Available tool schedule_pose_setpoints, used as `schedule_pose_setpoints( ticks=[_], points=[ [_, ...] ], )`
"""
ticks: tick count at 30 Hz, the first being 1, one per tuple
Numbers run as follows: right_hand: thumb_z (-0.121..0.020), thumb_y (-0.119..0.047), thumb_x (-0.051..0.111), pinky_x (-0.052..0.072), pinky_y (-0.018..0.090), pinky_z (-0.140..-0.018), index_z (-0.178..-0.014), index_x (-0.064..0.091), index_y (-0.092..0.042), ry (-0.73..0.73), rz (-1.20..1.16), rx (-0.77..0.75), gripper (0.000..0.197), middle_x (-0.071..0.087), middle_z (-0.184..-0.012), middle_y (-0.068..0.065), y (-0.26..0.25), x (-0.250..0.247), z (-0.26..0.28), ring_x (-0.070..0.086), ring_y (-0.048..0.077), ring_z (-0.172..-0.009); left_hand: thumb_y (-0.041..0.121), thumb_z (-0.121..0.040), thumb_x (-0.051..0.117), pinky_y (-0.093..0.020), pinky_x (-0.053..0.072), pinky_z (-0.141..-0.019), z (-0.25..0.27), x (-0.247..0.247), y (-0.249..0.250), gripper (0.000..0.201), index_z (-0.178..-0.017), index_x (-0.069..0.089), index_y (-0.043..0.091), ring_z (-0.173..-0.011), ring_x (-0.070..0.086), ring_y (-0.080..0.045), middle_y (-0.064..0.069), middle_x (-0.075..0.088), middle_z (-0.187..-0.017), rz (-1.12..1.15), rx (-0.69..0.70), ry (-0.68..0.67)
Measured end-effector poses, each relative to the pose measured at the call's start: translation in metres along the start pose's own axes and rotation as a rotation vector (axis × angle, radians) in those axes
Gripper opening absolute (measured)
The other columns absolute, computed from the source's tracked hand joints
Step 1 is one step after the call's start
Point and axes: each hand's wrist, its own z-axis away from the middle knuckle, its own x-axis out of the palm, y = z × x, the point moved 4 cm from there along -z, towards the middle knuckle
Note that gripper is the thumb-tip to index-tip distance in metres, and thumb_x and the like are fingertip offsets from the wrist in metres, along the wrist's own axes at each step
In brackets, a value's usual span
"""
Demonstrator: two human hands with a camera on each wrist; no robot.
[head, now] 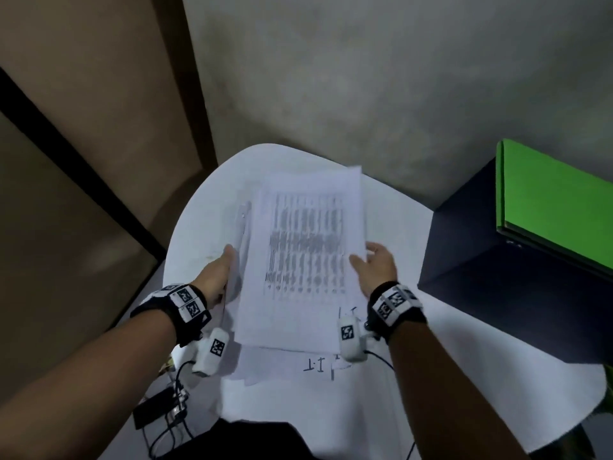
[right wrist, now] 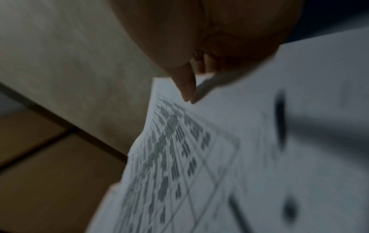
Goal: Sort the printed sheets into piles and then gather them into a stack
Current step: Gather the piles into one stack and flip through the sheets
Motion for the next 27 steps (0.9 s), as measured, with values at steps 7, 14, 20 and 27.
schedule_pose_setpoints(
  ticks=[7,14,20,27],
  points=[
    [-0.103,-0.015,0.044,0.04,0.039,-0.108,-0.156,0.016,-0.006,-0.158,0.389,0.029,0.061,0.039,-0.152,0.016,0.035,0.073,0.026,0.042,0.036,-0.135,0.031,-0.096,0.06,-0.037,0.048,-0.08,0.01,0.025,0.012,0.038,-0.113,0.04,0.004,-0.097,0.06,-0.032,-0.009,0.057,-0.098,-0.547,0.259,0.104],
    [-0.072,-0.042,0.085,0.031,0.046,-0.118,-0.157,0.011,-0.023,-0.057,-0.016,0.016,0.114,0.027,-0.161,0.007,0.038,0.022,0.008,0.031,0.029,-0.146,0.013,-0.092,0.067,-0.051,0.055,-0.085,0.044,0.021,0.05,0.025,-0.111,0.051,0.011,-0.092,0.065,-0.039,-0.02,0.065,-0.101,-0.334,0.546,0.013],
    [-0.072,-0.044,0.086,0.057,0.048,-0.084,-0.09,0.059,-0.001,0.115,-0.402,-0.176,0.054,0.071,-0.096,0.014,-0.032,-0.049,0.016,0.062,0.019,-0.082,0.008,-0.091,0.068,-0.046,0.055,-0.093,0.096,0.033,0.124,0.037,-0.121,0.046,0.007,-0.101,0.07,-0.025,-0.01,0.069,-0.111,-0.159,0.759,-0.071],
    [-0.082,-0.013,0.08,0.058,0.02,-0.071,-0.087,0.071,-0.01,0.215,-0.592,-0.409,0.011,0.075,-0.087,-0.002,-0.057,-0.076,0.08,0.072,-0.002,-0.077,0.015,-0.095,0.063,-0.012,0.049,-0.074,0.123,0.05,0.128,0.035,-0.113,0.036,0.028,-0.086,0.058,0.023,0.021,0.056,-0.105,-0.174,1.003,0.087]
  ],
)
